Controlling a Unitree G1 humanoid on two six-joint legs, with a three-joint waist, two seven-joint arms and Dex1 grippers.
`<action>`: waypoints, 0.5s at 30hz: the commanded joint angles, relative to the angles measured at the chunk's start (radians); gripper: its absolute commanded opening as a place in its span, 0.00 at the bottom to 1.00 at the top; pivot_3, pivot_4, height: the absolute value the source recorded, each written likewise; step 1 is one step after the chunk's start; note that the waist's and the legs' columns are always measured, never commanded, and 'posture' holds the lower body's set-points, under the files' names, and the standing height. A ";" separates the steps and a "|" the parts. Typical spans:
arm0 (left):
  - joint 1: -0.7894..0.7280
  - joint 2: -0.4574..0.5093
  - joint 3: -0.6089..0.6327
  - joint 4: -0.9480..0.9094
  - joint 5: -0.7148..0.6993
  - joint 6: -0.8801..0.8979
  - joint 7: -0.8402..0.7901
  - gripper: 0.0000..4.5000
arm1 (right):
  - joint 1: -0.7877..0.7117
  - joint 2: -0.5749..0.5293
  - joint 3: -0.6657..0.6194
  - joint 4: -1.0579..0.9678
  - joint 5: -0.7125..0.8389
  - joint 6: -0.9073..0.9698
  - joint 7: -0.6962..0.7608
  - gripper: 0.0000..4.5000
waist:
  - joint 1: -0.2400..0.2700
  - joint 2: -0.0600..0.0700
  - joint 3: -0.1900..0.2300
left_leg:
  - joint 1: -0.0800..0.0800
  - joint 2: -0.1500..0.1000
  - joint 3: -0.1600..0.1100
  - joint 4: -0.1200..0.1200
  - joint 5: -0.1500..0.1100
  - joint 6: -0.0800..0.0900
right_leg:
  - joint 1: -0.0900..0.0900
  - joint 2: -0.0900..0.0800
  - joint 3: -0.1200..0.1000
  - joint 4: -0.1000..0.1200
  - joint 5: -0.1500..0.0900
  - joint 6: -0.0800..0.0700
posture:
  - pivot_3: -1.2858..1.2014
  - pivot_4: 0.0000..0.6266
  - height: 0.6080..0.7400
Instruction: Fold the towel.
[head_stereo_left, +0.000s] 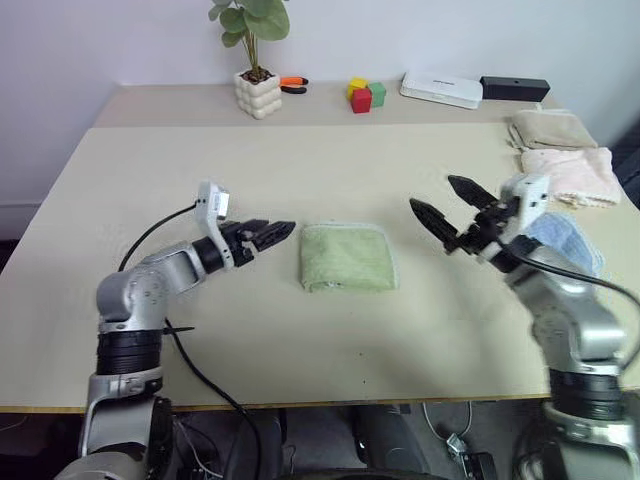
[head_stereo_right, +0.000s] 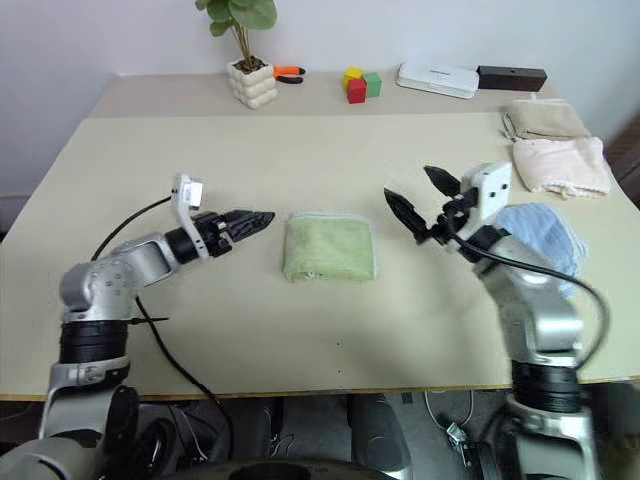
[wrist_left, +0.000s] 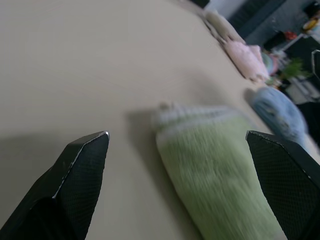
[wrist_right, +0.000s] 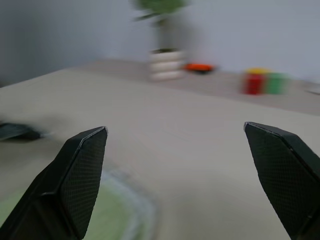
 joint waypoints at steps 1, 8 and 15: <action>-0.007 0.050 -0.010 -0.014 -0.078 0.134 -0.059 1.00 | 0.067 -0.110 -0.040 -0.100 0.093 0.031 0.186 0.99 | -0.003 0.000 0.000 | 0.000 0.000 0.000 0.000 0.000 0.000 | 0.000 0.000 0.000 0.000 0.000 0.000 | 0.52 0.24 1.00; -0.005 0.045 -0.109 0.042 -0.057 0.218 -0.104 1.00 | 0.160 -0.203 -0.071 -0.125 0.078 -0.014 0.319 0.99 | -0.007 -0.001 0.000 | 0.001 0.000 0.000 0.000 0.000 0.000 | 0.000 0.001 0.000 0.000 0.000 0.000 | 0.52 0.24 1.00; -0.090 -0.019 -0.207 0.191 0.042 0.093 -0.164 1.00 | 0.164 -0.173 -0.056 -0.150 0.058 -0.035 0.283 0.99 | 0.019 0.000 0.000 | 0.001 -0.001 0.000 0.001 0.000 0.000 | 0.001 0.000 0.000 -0.002 0.000 0.000 | 0.52 0.24 1.00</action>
